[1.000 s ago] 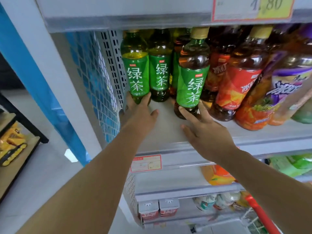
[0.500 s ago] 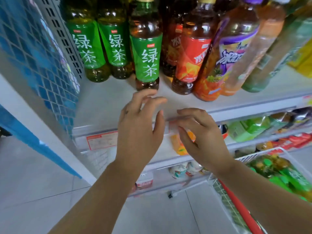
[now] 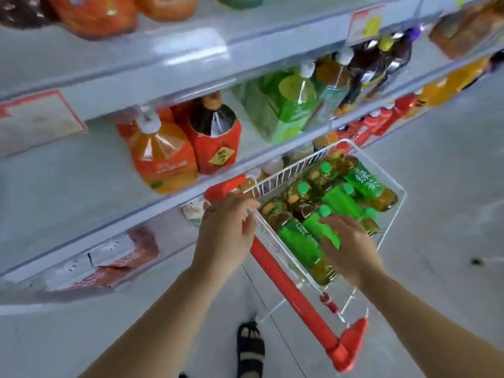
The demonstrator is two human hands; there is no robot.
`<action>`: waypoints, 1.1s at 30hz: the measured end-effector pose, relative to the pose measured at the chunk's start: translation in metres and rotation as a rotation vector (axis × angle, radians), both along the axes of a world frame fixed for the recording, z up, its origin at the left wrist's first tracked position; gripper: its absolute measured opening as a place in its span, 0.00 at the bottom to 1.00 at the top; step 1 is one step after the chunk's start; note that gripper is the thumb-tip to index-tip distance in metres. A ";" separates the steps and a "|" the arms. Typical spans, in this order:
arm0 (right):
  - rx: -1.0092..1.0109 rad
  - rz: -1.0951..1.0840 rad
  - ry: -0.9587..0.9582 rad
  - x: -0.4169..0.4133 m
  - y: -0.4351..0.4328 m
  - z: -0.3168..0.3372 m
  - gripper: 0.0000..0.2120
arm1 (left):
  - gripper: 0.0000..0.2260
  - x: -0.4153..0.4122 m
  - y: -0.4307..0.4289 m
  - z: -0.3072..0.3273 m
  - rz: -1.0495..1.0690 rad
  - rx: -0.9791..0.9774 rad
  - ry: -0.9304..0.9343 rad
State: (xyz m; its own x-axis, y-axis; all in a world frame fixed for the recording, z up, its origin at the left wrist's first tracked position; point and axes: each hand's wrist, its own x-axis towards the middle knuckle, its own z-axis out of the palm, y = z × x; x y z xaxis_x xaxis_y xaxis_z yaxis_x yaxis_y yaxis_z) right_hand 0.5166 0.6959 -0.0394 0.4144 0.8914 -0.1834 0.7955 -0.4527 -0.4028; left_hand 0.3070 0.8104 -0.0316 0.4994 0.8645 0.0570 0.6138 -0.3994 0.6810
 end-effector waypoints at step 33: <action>-0.130 -0.175 0.304 0.067 0.006 -0.061 0.36 | 0.42 0.131 0.027 -0.082 -0.109 -0.323 0.916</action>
